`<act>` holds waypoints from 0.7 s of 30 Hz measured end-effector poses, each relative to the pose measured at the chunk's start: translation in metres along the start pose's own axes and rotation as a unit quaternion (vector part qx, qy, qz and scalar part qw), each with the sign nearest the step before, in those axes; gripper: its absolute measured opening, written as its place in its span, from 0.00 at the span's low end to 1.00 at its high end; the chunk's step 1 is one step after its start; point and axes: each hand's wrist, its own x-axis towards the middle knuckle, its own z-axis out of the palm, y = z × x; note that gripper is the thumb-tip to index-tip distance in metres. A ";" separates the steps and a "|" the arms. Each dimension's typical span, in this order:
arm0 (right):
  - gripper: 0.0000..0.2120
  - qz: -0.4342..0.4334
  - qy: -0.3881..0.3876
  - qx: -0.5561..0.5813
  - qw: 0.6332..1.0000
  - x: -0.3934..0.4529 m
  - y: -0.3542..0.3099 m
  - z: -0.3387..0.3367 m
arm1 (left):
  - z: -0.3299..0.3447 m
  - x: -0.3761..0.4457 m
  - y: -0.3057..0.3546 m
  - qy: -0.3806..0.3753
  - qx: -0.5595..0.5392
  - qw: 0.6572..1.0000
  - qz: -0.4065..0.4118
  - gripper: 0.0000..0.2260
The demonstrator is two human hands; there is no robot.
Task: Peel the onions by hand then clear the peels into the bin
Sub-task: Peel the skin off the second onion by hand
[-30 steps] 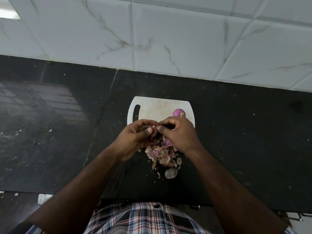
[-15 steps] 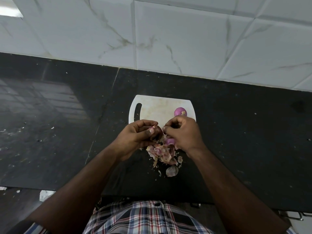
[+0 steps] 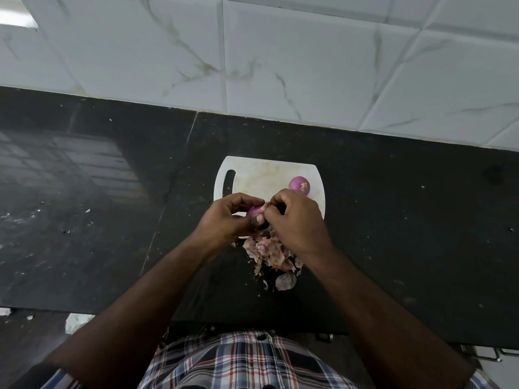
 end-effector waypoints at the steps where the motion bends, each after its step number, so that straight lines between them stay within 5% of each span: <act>1: 0.07 -0.003 -0.005 -0.012 1.000 0.000 -0.001 0.001 | 0.000 0.000 0.000 -0.004 -0.003 1.000 -0.001 0.13; 9: 0.08 0.053 -0.080 0.036 0.995 0.003 -0.002 -0.006 | -0.001 -0.009 0.000 -0.062 -0.124 0.990 -0.035 0.15; 17: 0.09 0.044 -0.073 0.212 0.974 0.002 0.013 -0.016 | -0.008 -0.013 0.001 -0.070 -0.170 0.982 -0.041 0.16; 21: 0.13 0.008 -0.051 0.191 0.980 -0.002 0.004 -0.015 | -0.005 -0.014 0.003 -0.074 -0.155 0.984 -0.039 0.18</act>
